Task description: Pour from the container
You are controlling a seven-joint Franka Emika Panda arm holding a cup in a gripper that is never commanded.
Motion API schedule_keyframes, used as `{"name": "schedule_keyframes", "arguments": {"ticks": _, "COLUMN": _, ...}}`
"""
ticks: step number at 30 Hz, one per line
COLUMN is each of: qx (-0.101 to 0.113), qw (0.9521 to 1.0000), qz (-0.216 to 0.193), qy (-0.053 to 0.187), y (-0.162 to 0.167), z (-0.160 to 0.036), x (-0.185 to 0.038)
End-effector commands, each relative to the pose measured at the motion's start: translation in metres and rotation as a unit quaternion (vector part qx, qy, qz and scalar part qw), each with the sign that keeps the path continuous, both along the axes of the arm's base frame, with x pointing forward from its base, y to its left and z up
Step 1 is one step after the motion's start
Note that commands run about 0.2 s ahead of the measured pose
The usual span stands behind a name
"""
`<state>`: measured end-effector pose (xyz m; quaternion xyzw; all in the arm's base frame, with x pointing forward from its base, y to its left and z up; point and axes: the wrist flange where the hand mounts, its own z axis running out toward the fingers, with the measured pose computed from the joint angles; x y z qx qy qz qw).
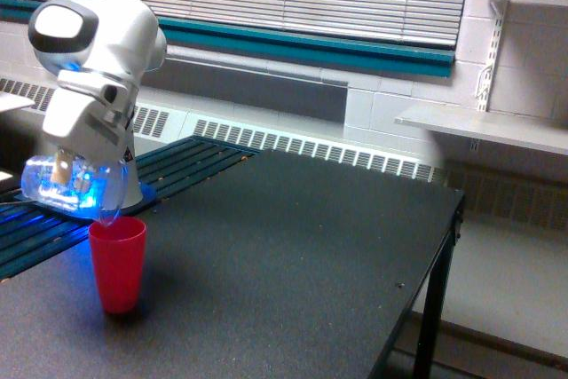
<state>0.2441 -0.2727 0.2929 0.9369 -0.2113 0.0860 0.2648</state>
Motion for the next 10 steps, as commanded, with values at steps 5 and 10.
{"name": "schedule_keyframes", "arguments": {"ticks": 5, "qx": 0.001, "qw": 0.9991, "qz": 0.01, "qy": -0.042, "y": -0.014, "z": 0.041, "x": 0.013}}
{"name": "schedule_keyframes", "arguments": {"ticks": 10, "qx": 0.006, "qw": 0.9986, "qz": 0.002, "qy": -0.053, "y": -0.014, "z": 0.048, "x": 0.016}}
